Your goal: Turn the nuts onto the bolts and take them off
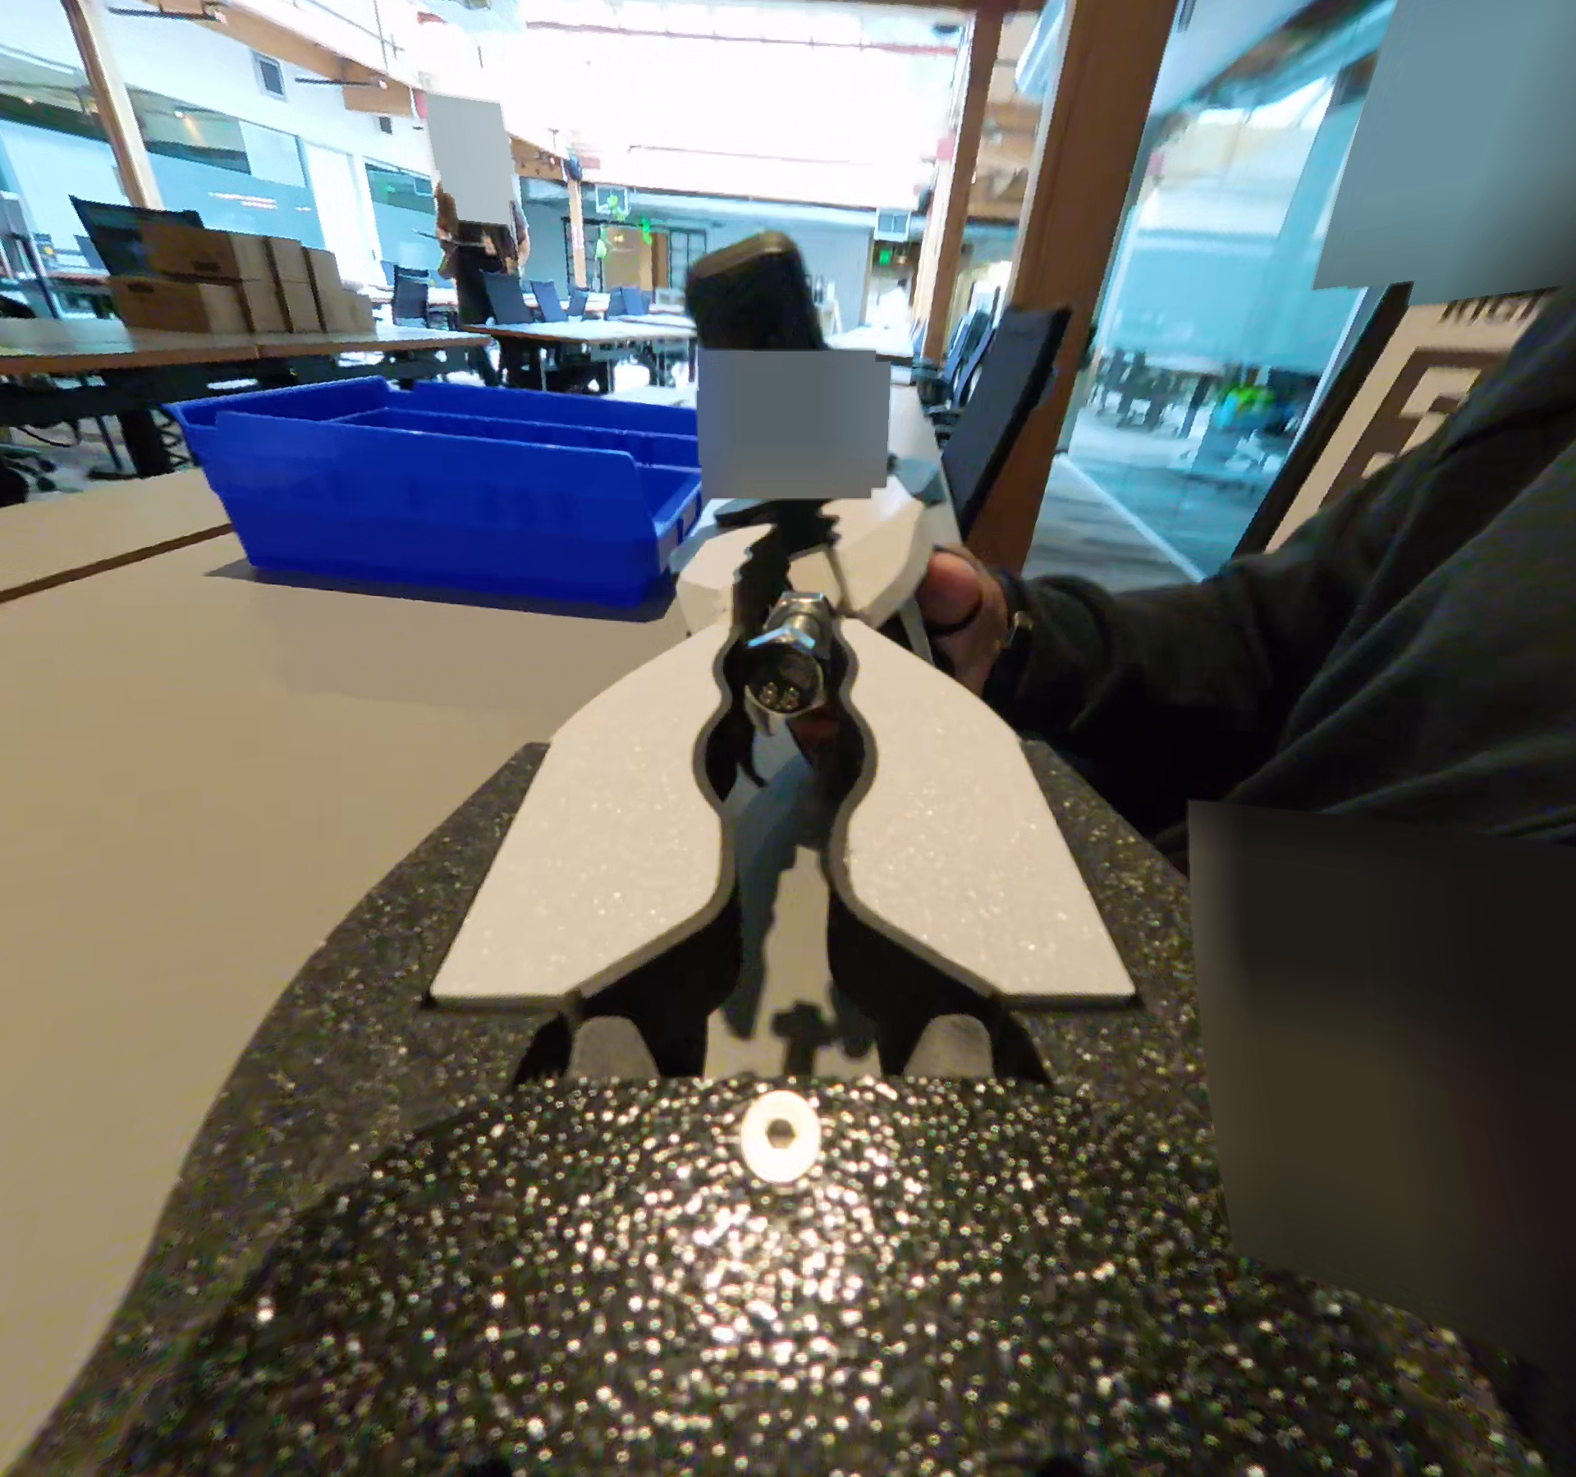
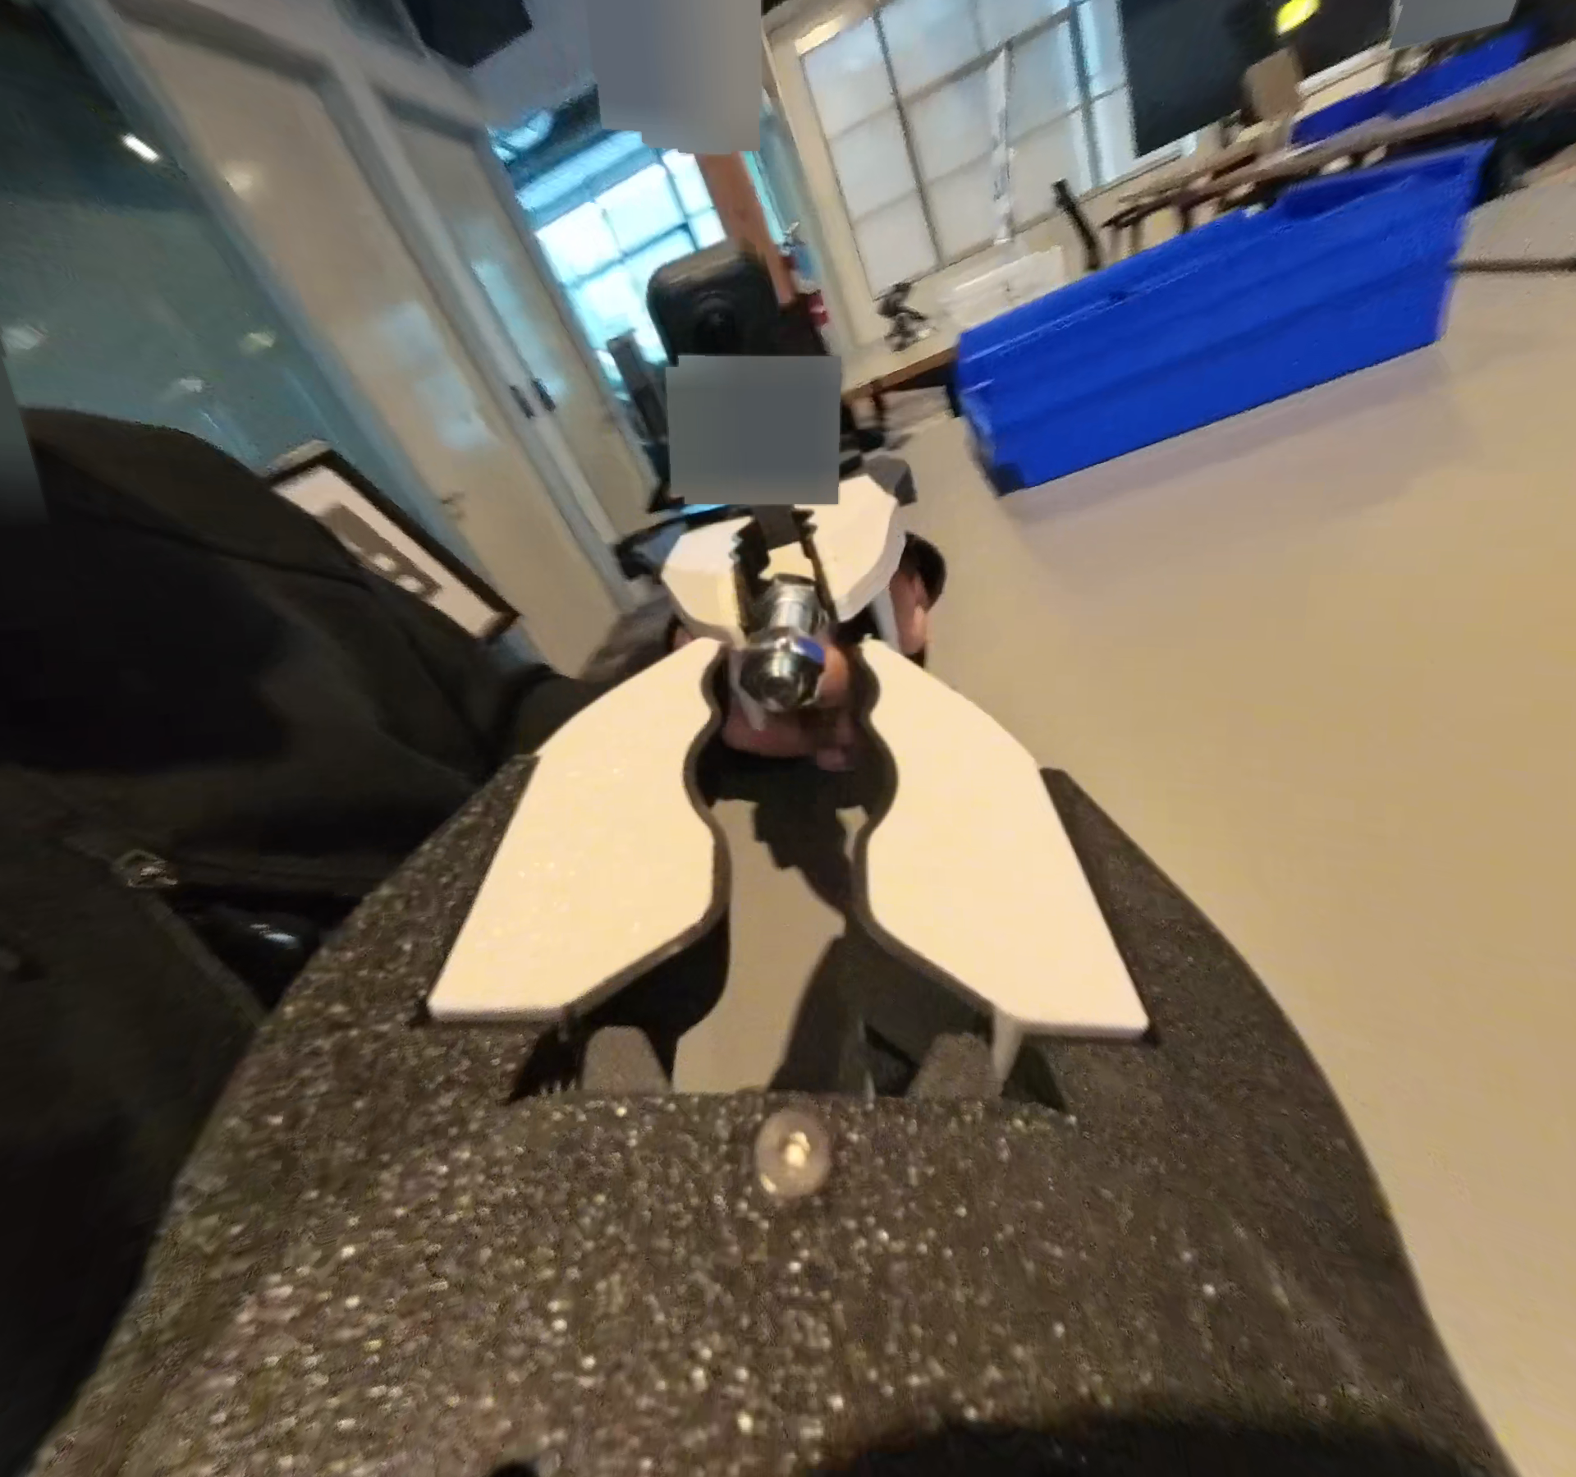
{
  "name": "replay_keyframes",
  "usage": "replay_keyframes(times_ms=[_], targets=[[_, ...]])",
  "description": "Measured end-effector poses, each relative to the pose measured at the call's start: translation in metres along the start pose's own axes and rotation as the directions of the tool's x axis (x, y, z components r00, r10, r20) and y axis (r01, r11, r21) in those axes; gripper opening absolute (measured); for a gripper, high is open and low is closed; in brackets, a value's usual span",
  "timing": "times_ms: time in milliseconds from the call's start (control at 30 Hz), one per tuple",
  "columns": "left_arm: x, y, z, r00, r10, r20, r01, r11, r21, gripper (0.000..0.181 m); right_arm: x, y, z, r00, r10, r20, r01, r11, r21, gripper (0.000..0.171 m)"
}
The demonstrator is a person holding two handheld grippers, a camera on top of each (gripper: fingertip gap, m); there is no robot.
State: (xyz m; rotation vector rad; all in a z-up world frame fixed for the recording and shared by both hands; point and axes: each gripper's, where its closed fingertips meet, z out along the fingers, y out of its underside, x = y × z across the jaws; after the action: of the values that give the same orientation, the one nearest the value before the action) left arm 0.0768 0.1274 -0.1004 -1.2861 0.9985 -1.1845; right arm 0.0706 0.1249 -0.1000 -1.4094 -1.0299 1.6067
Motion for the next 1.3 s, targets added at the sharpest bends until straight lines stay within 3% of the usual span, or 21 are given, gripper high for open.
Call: replay_keyframes(times_ms=[133,267,400,500,633,700,767,900,1033,1167,1300], targets=[[-0.005,-0.007,-0.008,0.994,-0.103,-0.026,0.105,0.992,0.073,0.017,0.001,-0.004,0.0,0.957,-0.257,-0.134,0.253,0.967,-0.041,0.033],[-0.002,-0.004,-0.006,0.987,-0.144,-0.068,0.149,0.987,0.06,0.017,0.006,-0.005,0.0,0.831,-0.494,-0.256,0.473,0.87,-0.142,0.029],[-0.001,-0.002,-0.003,0.987,-0.141,-0.07,0.145,0.989,0.041,0.017,0.004,0.001,0.004,0.753,-0.601,-0.268,0.561,0.799,-0.217,0.02],[-0.002,-0.002,-0.004,0.992,-0.116,-0.049,0.118,0.992,0.037,0.017,0.005,0.003,0.005,0.832,-0.5,-0.242,0.467,0.865,-0.182,0.018],[-0.001,0.001,0.0,1.0,0.013,0.013,-0.013,1.0,-0.011,0.017,0.002,0.003,0.002,0.985,-0.145,-0.092,0.141,0.989,-0.053,0.017],[0.0,0.001,0.001,0.999,0.038,0.027,-0.038,0.999,-0.016,0.017,-0.001,0.002,0.001,0.998,0.056,0.027,-0.056,0.998,0.002,0.018],[-0.003,-0.001,0.0,0.999,0.013,0.042,-0.013,1.0,0.003,0.017,0.001,-0.003,0.0,0.99,0.123,0.062,-0.125,0.991,0.04,0.024],[-0.009,-0.006,-0.006,0.997,-0.079,0.025,0.077,0.995,0.066,0.017,0.006,-0.01,-0.004,0.984,-0.137,-0.113,0.141,0.99,0.027,0.034],[-0.008,-0.006,-0.007,0.99,-0.142,-0.019,0.143,0.986,0.08,0.017,0.007,-0.009,-0.002,0.881,-0.402,-0.248,0.397,0.915,-0.073,0.034],[-0.005,-0.005,-0.005,0.986,-0.157,-0.049,0.161,0.984,0.075,0.017,0.011,-0.005,0.0,0.792,-0.531,-0.302,0.503,0.847,-0.172,0.03],[-0.004,-0.004,-0.004,0.986,-0.159,-0.049,0.162,0.985,0.063,0.017,0.006,-0.003,0.001,0.79,-0.548,-0.275,0.519,0.836,-0.177,0.018]])
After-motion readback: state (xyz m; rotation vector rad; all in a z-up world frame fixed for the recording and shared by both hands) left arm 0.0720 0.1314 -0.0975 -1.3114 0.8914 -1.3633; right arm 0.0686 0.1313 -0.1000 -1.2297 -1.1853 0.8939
